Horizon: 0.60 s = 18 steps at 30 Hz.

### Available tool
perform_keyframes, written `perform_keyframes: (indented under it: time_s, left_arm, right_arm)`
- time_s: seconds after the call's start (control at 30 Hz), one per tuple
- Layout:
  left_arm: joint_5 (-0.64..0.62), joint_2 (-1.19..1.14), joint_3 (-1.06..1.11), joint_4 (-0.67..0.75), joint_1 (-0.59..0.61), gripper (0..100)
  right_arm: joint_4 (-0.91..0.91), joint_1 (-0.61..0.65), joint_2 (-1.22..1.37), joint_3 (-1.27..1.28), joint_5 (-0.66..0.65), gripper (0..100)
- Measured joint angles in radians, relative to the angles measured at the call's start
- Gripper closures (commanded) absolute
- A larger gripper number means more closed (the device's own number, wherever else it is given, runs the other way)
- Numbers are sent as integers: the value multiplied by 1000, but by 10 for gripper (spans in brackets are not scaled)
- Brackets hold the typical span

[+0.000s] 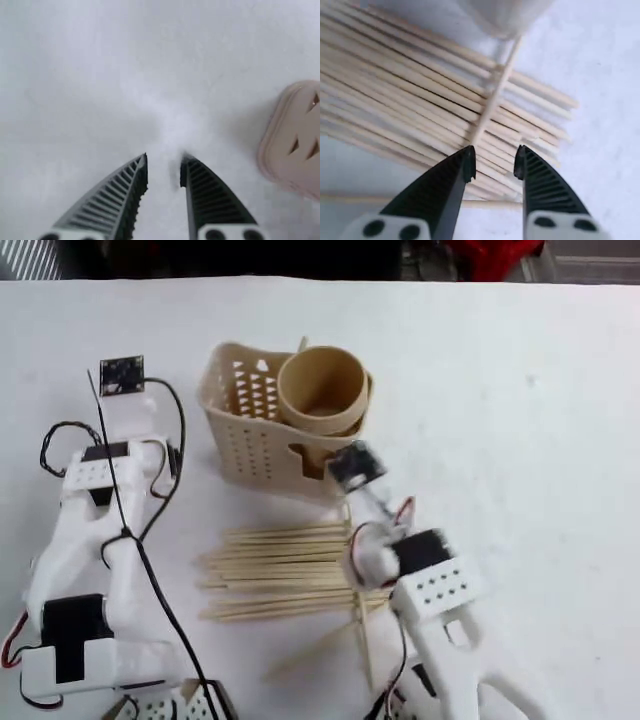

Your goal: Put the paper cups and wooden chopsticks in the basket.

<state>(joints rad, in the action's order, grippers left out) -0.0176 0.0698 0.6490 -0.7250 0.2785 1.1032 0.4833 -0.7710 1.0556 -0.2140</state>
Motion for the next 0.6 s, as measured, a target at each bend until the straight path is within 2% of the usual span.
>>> perform_keyframes:
  time_s: [0.13, 0.23, 0.37, 0.6]
  left_arm:
    - [0, 0, 0, 0, 0, 874]
    - [0, 0, 0, 0, 0, 874]
    - [0, 0, 0, 0, 0, 874]
    - [0, 0, 0, 0, 0, 874]
  right_arm:
    - [-94, 95, 23, 75, -2, 861]
    - [-153, 109, 78, 107, -2, 861]
    - [-180, 89, 132, 109, -2, 861]
    - [-247, -35, 229, 109, -2, 865]
